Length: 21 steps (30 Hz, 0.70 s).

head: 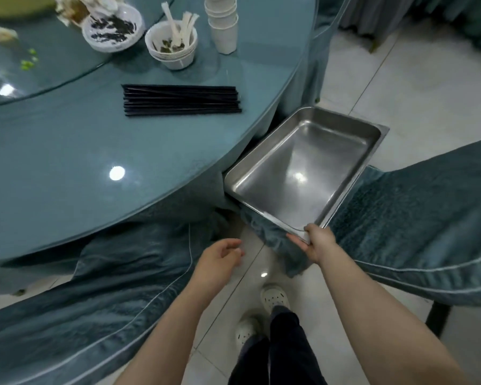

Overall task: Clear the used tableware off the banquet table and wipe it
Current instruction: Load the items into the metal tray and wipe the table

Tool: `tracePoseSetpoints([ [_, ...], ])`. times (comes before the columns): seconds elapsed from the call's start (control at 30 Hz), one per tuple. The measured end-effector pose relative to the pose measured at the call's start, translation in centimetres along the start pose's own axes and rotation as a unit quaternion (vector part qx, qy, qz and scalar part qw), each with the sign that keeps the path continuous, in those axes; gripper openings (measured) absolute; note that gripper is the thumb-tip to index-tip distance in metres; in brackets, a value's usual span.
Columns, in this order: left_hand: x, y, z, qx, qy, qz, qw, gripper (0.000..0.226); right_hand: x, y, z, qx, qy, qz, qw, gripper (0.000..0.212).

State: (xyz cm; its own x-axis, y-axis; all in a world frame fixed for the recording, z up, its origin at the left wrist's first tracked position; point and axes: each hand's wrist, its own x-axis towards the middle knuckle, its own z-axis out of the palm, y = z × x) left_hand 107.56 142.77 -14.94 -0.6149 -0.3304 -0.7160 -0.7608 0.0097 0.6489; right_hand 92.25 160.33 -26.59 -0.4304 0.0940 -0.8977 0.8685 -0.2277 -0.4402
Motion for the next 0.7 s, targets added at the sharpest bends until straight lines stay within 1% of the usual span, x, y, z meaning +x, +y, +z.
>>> tracePoseSetpoints([
  [0.1, -0.9, -0.3, -0.6, 0.007, -0.012, 0.016, 1.0, 0.031, -3.0, -0.2, -0.5, -0.003, 0.014, -0.027, 1.0, 0.034],
  [0.23, -1.0, -0.3, -0.6, -0.014, 0.0, 0.033, 0.999, 0.042, -7.1, -0.1, -1.6, 0.01, 0.0, -0.047, 0.999, 0.016],
  [0.3, -0.8, 0.1, -0.1, -0.073, -0.009, 0.009, 0.997, 0.05, -9.4, 0.0, -2.0, 0.026, -0.011, -0.057, 0.998, 0.022],
  [0.4, -1.0, 0.7, 0.7, -0.147, -0.043, -0.033, 0.988, 0.066, -13.5, 0.4, -2.5, 0.034, -0.022, -0.075, 0.996, 0.032],
  [0.47, -1.2, 1.5, 1.5, -0.188, -0.073, -0.043, 0.979, 0.076, -16.2, 0.6, -2.8, 0.041, -0.025, -0.086, 0.995, 0.034],
  [0.5, -1.3, 2.0, 1.9, -0.208, -0.09, -0.041, 0.973, 0.078, -17.4, 0.6, -3.0, 0.048, -0.022, -0.092, 0.994, 0.035],
  [0.57, -1.5, 3.1, 2.6, -0.239, -0.105, -0.027, 0.965, 0.068, -19.5, 0.7, -3.5, 0.054, -0.015, -0.104, 0.993, 0.03],
  [0.63, -1.8, 4.0, 3.3, -0.268, -0.097, -0.021, 0.958, 0.059, -21.3, 0.8, -4.1, 0.055, -0.012, -0.123, 0.991, 0.022],
  [0.7, -2.3, 4.6, 4.0, -0.289, -0.081, -0.034, 0.953, 0.056, -22.7, 0.9, -4.9, 0.054, -0.013, -0.145, 0.988, 0.024],
])
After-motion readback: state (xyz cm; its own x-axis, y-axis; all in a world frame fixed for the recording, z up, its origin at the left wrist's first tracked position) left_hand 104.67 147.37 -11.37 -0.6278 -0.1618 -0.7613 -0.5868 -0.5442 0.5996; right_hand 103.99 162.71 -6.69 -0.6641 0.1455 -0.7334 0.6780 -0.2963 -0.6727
